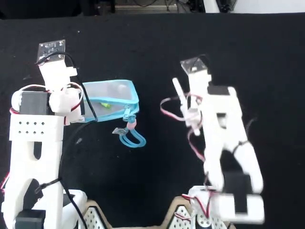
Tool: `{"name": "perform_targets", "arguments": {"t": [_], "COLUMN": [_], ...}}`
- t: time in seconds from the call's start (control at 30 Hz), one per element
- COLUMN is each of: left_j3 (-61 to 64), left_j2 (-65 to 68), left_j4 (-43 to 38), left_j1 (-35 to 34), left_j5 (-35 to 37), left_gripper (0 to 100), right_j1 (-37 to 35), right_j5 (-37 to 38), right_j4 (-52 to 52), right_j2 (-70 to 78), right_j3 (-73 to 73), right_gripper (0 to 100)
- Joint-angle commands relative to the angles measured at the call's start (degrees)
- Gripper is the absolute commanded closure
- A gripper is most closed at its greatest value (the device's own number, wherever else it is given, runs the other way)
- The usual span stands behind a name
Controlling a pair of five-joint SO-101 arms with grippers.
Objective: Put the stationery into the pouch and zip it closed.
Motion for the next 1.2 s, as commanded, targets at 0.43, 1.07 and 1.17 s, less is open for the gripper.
{"name": "perform_targets", "arguments": {"t": [0.43,1.07,1.17], "left_j3": [1.54,1.54,1.54], "left_j2": [0.44,0.79,0.79], "left_j4": [-0.26,-0.35,-0.35], "left_j1": [-0.04,-0.04,-0.04], "left_j5": [-0.53,-0.53,-0.53], "left_gripper": [97,97,97], "right_j1": [5.01,-9.41,-8.62], "right_j5": [12.75,6.15,4.48], "right_j4": [1.76,2.73,1.32], "right_j2": [-3.65,11.38,16.22], "right_j3": [9.27,-16.13,-18.77], "right_gripper": [95.7,88.7,89.0]}}
